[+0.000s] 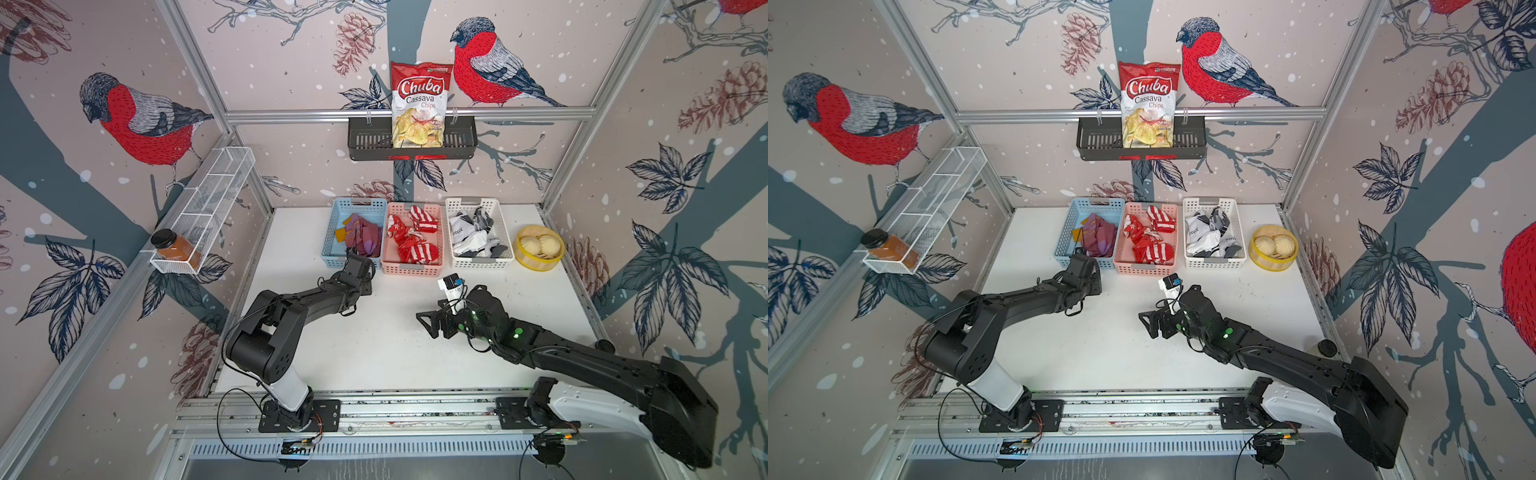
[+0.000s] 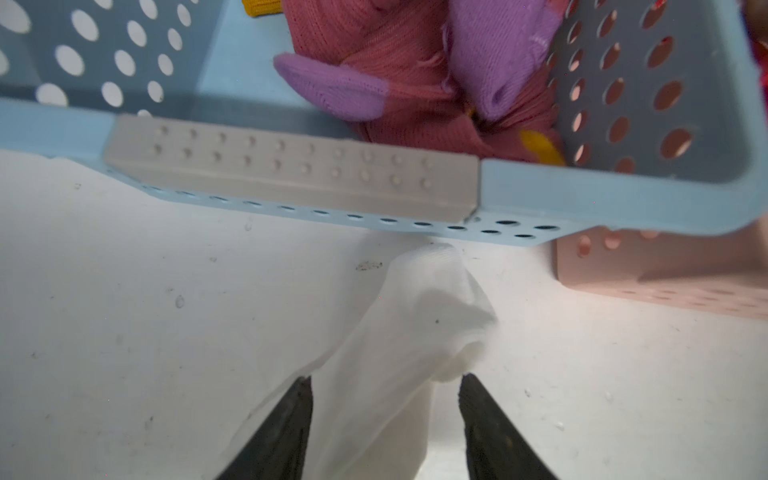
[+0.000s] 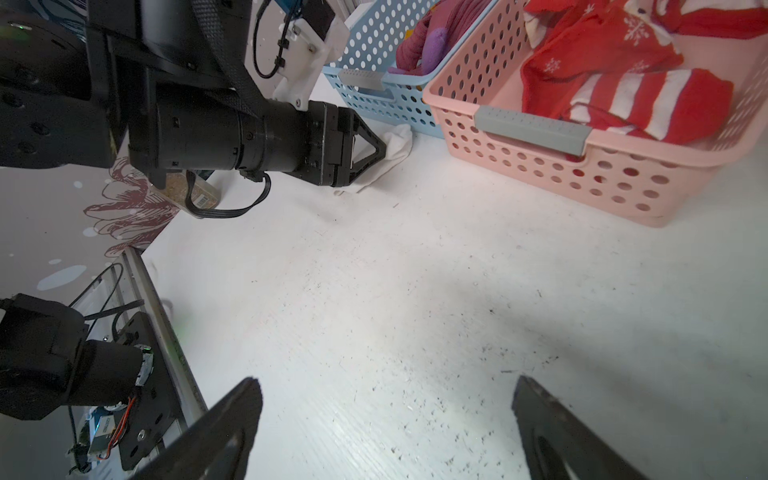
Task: Sort the socks into the basket by color
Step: Pick up the sock at the center of the board.
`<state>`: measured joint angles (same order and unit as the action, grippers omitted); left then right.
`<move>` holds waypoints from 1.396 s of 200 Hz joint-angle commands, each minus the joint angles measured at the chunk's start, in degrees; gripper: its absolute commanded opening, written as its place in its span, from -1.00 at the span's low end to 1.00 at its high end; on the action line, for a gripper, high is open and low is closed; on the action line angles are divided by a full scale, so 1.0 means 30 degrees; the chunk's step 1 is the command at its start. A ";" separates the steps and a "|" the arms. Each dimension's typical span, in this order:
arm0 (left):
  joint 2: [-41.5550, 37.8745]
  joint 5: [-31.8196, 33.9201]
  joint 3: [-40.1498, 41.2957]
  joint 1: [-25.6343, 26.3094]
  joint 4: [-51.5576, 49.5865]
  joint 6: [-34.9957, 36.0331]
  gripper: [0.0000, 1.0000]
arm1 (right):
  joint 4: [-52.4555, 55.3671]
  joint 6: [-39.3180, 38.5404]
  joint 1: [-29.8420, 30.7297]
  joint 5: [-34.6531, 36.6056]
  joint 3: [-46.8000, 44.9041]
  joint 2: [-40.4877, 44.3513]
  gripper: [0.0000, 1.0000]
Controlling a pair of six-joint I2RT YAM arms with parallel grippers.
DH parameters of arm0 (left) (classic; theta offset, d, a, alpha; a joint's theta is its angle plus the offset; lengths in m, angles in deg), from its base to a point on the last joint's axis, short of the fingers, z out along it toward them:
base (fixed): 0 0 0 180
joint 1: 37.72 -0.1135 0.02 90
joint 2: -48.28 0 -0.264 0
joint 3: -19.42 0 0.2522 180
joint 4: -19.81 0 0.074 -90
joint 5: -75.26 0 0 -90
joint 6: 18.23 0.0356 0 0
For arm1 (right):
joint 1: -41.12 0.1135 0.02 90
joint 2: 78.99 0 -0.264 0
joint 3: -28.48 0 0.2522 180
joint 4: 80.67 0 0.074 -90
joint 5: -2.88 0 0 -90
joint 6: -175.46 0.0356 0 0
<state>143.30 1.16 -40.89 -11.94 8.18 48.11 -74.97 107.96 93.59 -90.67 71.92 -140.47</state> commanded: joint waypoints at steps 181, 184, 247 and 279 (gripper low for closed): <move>0.0310 -0.0743 0.0046 0.0344 -0.0815 0.0563 -1.00 | -0.0189 0.0675 -0.0211 0.1623 -0.0632 0.2116 0.93; 0.0196 -0.0662 0.0024 0.0412 -0.0877 0.0555 -1.00 | -0.0139 0.0710 -0.0234 0.1649 -0.0658 0.2154 0.93; -0.1857 0.0493 -0.1240 0.3064 -0.3161 0.0632 -1.00 | 0.0060 0.0961 -0.0656 0.2199 -0.0808 0.3294 0.93; -0.2997 -0.0393 -0.2031 0.4026 -0.3089 0.0952 -1.00 | 0.0352 0.1275 -0.1200 0.2645 -0.1096 0.4393 0.94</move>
<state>136.25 1.49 -45.33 -1.47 -0.10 49.68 -73.98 110.86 90.96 -84.64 69.18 -128.97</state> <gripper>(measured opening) 0.049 0.965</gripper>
